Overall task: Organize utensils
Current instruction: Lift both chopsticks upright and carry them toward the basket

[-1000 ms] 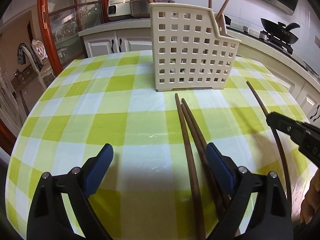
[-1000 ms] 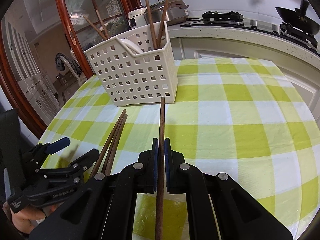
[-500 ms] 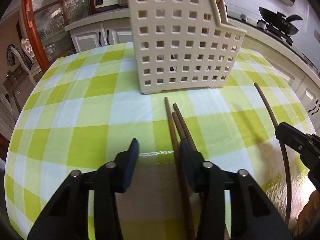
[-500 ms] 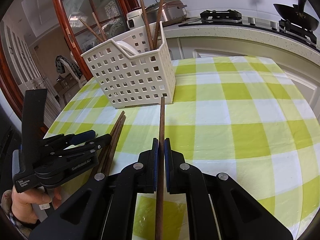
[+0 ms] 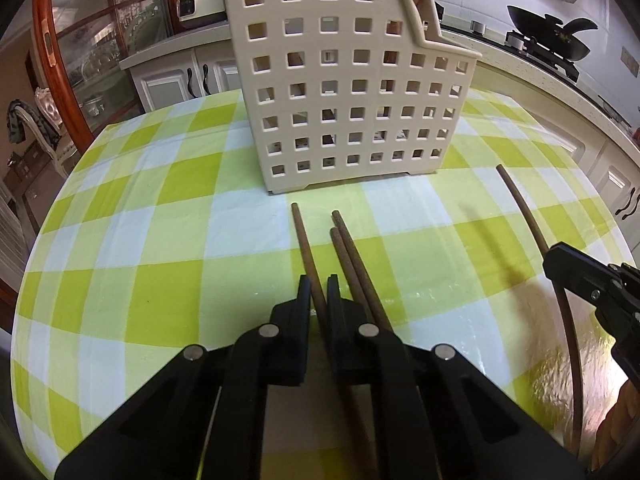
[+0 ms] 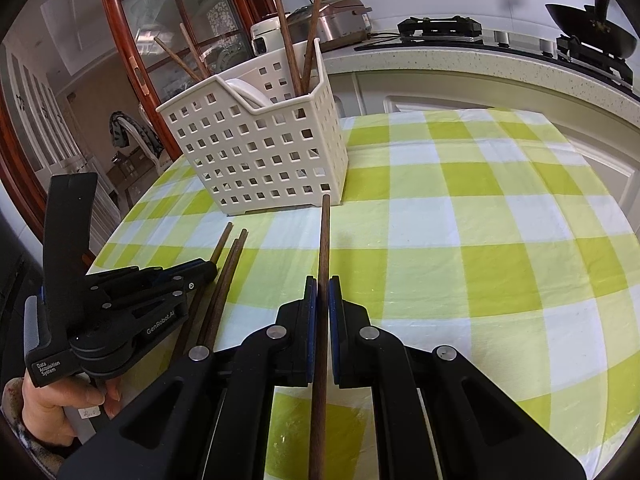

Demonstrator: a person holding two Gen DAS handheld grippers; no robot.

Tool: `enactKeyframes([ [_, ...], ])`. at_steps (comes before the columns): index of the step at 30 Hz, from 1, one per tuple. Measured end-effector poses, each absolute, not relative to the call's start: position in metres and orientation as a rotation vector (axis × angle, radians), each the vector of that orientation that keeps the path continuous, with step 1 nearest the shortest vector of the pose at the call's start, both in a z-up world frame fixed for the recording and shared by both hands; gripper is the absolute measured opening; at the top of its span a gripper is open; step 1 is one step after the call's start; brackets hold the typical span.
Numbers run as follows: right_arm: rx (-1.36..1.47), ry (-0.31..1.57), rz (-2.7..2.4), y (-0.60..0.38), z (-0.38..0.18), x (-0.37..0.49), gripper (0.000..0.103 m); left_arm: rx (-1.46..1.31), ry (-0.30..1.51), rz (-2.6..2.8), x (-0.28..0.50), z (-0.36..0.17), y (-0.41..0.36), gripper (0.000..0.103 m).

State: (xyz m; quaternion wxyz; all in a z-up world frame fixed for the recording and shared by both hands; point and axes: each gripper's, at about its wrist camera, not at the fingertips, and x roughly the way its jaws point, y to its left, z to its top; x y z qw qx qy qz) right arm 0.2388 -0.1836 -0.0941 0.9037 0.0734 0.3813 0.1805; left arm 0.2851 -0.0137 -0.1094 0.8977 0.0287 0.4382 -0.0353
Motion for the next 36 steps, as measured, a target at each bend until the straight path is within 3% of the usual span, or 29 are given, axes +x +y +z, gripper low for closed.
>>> enactKeyframes([
  [11,0.139,0.769,0.365,-0.182,-0.084,0.233,0.006,-0.019,0.851,-0.088,0.264,-0.091,0.0,0.006],
  [36,0.062,0.562,0.376,-0.16,-0.015,0.18,0.006,-0.041,0.525,-0.093,0.152,0.003,0.024,0.006],
])
